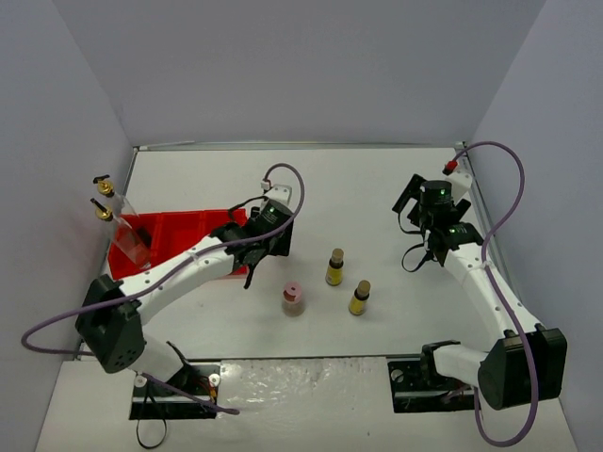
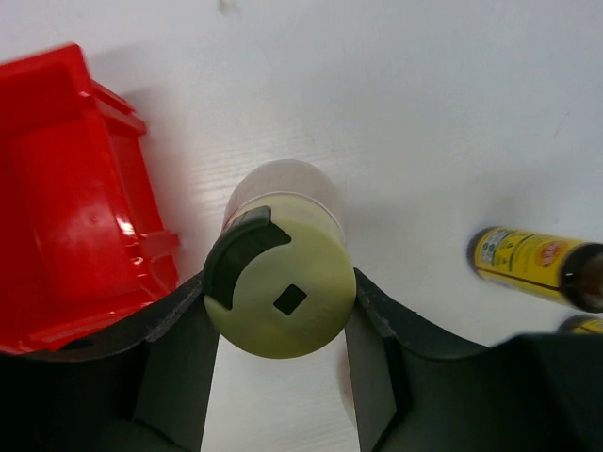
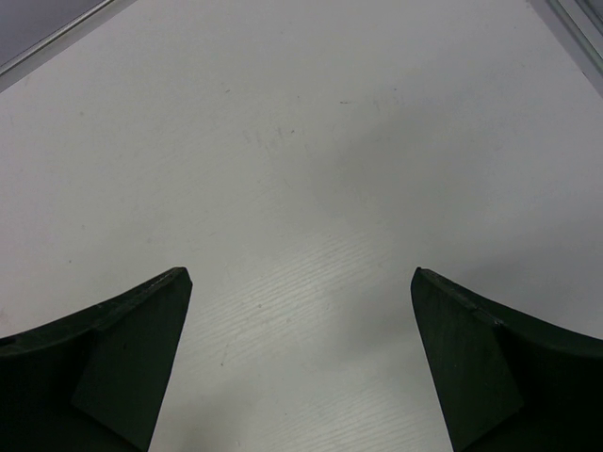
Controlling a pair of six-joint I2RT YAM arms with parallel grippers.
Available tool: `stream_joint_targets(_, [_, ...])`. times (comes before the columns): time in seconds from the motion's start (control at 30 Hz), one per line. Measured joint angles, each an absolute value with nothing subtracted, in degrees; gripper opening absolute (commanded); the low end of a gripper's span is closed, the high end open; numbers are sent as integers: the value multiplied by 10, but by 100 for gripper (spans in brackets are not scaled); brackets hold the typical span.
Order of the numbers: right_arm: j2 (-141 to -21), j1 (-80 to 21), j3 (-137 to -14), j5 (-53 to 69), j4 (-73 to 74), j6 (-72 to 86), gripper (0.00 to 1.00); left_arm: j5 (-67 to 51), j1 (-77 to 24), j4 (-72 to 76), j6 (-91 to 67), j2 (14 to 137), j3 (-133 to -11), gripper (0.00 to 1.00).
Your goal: Organize the condiment bottles
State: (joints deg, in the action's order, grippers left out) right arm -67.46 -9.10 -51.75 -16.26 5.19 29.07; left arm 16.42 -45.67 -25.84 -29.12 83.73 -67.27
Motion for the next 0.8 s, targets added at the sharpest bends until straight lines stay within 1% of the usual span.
stream_joint_targets(0.17, [-675,-91,-517,-163,52,289,100,222,-438,-280,-294,766,-713,0])
stream_joint_targets(0.27, [-674,-91,-517,-163,52,289,100,245,-391,-302,-303,745,-730,0])
stream_joint_targets(0.37, [-674,-91,-517,-162,52,289,100,260,-320,-324,-311,739,-731,0])
stream_joint_targets(0.57, [-674,-91,-517,-161,52,288,100,252,-171,-334,-311,743,-723,0])
stream_joint_targets(0.67, [-674,-91,-517,-161,52,287,100,237,-125,-327,-308,743,-705,0])
stream_joint_targets(0.8, [-674,-91,-517,-161,51,285,100,208,-86,-325,-303,750,-688,0])
